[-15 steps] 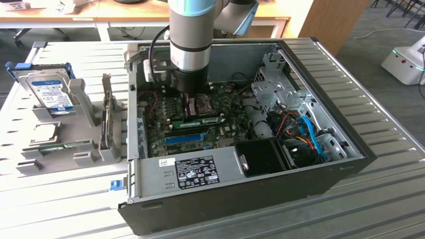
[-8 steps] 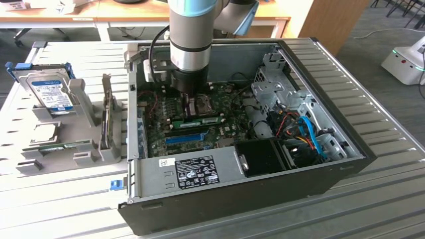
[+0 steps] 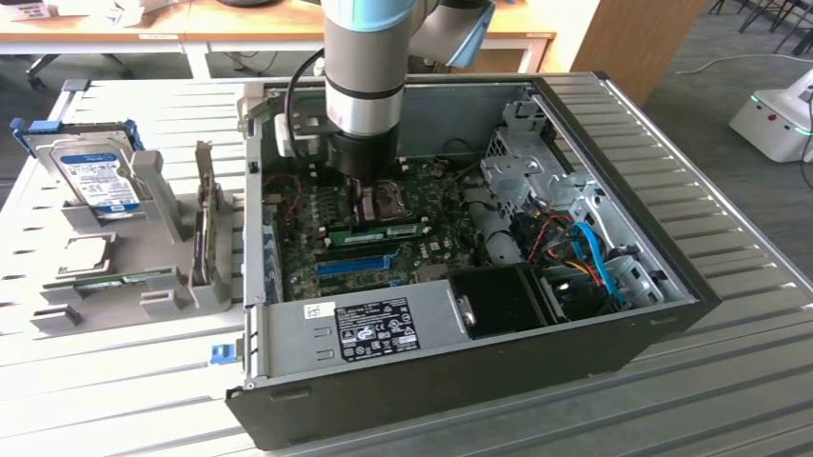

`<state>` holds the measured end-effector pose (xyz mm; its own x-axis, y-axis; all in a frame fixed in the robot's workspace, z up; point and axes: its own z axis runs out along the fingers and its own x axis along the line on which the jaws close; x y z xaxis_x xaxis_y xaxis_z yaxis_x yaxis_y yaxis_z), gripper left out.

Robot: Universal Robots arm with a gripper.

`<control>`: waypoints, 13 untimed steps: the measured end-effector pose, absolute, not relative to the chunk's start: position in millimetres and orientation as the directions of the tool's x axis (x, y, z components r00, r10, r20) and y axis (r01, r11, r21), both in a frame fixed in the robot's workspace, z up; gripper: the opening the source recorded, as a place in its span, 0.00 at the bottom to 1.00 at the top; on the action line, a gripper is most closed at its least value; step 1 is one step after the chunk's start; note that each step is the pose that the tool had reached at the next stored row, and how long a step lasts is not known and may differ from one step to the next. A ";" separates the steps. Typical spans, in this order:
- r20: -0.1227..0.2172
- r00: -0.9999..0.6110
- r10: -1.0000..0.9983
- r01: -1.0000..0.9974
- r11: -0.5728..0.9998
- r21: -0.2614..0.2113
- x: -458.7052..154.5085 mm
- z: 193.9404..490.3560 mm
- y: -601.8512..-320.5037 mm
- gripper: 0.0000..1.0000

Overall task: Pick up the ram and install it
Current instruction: 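Press down the ram until it locks into place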

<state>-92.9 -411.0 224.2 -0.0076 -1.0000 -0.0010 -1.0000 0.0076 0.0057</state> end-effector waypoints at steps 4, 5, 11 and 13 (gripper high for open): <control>0.000 -0.008 -1.000 -1.000 0.008 0.007 -93.1 232.6 -411.2 0.10; 0.000 -0.008 -1.000 -1.000 0.008 0.007 -93.1 235.0 -411.2 0.10; 0.000 -0.008 -1.000 -1.000 0.008 0.007 -93.1 247.0 -411.2 0.10; 0.000 -0.008 -1.000 -1.000 0.008 0.007 -93.1 250.6 -411.2 0.10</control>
<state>-93.1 -411.2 250.6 -0.0077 -1.0000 0.0003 -0.9999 0.0077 0.0067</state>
